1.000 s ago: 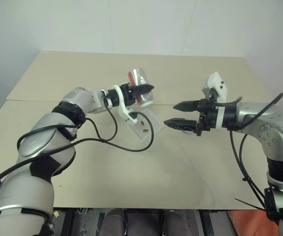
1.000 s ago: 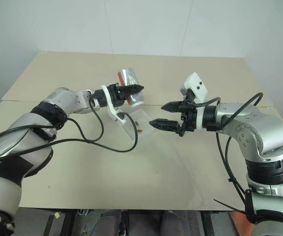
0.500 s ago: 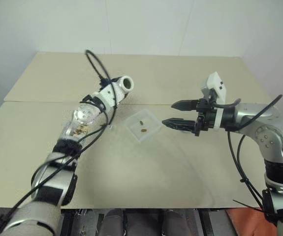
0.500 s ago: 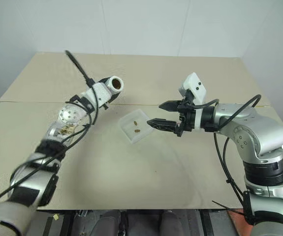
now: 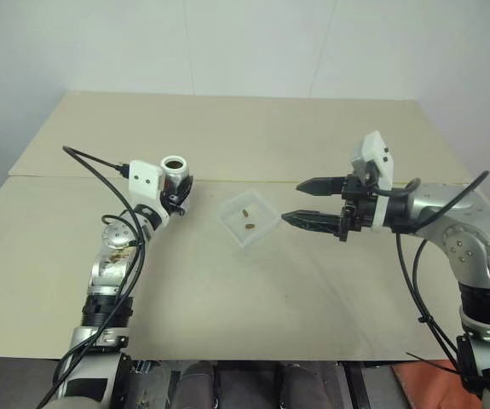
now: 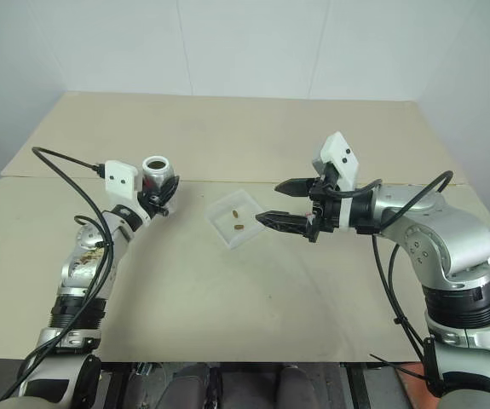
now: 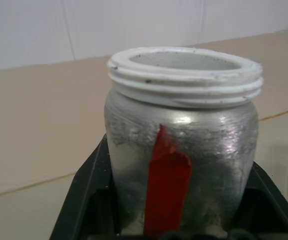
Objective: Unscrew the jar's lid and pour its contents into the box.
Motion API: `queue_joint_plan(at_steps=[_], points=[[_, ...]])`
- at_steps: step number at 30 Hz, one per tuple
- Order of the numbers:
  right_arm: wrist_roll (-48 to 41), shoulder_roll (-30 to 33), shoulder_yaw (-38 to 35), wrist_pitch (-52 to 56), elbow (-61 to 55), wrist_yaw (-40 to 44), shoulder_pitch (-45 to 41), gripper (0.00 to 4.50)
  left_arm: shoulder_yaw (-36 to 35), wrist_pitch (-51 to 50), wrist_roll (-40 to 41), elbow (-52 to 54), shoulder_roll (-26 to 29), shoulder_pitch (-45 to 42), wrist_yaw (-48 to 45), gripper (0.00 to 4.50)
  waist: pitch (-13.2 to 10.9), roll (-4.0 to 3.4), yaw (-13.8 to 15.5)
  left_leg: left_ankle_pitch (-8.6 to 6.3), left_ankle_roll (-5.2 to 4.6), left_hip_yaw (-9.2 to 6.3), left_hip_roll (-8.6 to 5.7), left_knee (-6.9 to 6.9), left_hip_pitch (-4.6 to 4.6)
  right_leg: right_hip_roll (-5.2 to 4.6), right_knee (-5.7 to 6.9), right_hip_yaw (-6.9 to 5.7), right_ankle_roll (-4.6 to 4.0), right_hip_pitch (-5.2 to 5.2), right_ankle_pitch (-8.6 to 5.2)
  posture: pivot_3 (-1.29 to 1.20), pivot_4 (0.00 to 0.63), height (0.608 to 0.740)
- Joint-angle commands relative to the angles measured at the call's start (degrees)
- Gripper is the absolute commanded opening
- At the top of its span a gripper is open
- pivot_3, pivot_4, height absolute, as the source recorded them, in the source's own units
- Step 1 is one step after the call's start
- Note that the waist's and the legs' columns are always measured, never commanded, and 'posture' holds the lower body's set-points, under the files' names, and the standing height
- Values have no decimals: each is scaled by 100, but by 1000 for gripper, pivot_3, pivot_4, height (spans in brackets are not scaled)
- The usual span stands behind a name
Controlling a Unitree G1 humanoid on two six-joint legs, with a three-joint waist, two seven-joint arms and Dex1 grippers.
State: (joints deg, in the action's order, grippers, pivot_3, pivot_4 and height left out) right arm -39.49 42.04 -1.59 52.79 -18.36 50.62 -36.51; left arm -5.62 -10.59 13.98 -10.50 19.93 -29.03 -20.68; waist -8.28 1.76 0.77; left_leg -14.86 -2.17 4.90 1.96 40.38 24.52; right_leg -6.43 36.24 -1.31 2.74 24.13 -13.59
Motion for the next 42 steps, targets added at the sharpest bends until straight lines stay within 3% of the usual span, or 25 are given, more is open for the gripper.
queue_joint_plan(at_steps=[1, 13, 21, 27, 33, 40, 42], points=[[-35, 112, -236, -168, -238, -4, 83, 4462, -141, 332, -3, -96, -116, -17, 44, 1940, 0, 0, 3, 0, 0, 0, 0, 0, 0, 0, 0, 0, 0, 0, 0, 0, 150, 740], [-112, 145, -353, -116, -446, -88, 247, 4462, -175, 718, -54, -570, -371, 18, -24, 1940, 0, 0, -1, -1, -1, 0, 0, -1, -1, 0, -1, 1, -1, -2, 0, 0, 150, 740], [-155, 128, -379, -105, -538, -120, 300, 4500, -143, 738, -73, -374, -399, 286, -37, 4454, 0, 0, -7, -1, -2, 0, 1, -2, -3, 0, -1, 2, -1, -2, 0, 0, 150, 740], [-186, 121, -400, -93, -613, -146, 350, 4500, -67, 642, -172, 43, -250, 621, -85, 4454, 0, 0, -5, -3, -4, 0, 0, -3, -4, -1, -1, 4, -1, -3, 1, 0, 150, 740], [-254, 117, -439, -65, -777, -236, 494, 4500, -39, 143, -90, 1134, 164, 1403, -421, 4454, 0, 0, -10, -3, -5, 2, 2, -12, -12, -1, -2, 11, -1, -2, 1, 0, 150, 740], [-378, 167, -535, -60, -937, -381, 726, 4500, -376, -479, 362, 2786, 1285, 2562, -1418, 4454, 2, -2, -22, -22, -37, 8, 7, -22, -27, 0, -2, 26, -4, -3, 0, 0, 150, 740], [-385, 184, -572, -86, -967, -370, 809, 4500, -700, -679, 847, 3123, 1721, 2780, -1936, 4454, 1, -2, -22, -22, -36, 12, 8, -30, -31, 0, -3, 31, -5, -1, 0, 0, 150, 740]])
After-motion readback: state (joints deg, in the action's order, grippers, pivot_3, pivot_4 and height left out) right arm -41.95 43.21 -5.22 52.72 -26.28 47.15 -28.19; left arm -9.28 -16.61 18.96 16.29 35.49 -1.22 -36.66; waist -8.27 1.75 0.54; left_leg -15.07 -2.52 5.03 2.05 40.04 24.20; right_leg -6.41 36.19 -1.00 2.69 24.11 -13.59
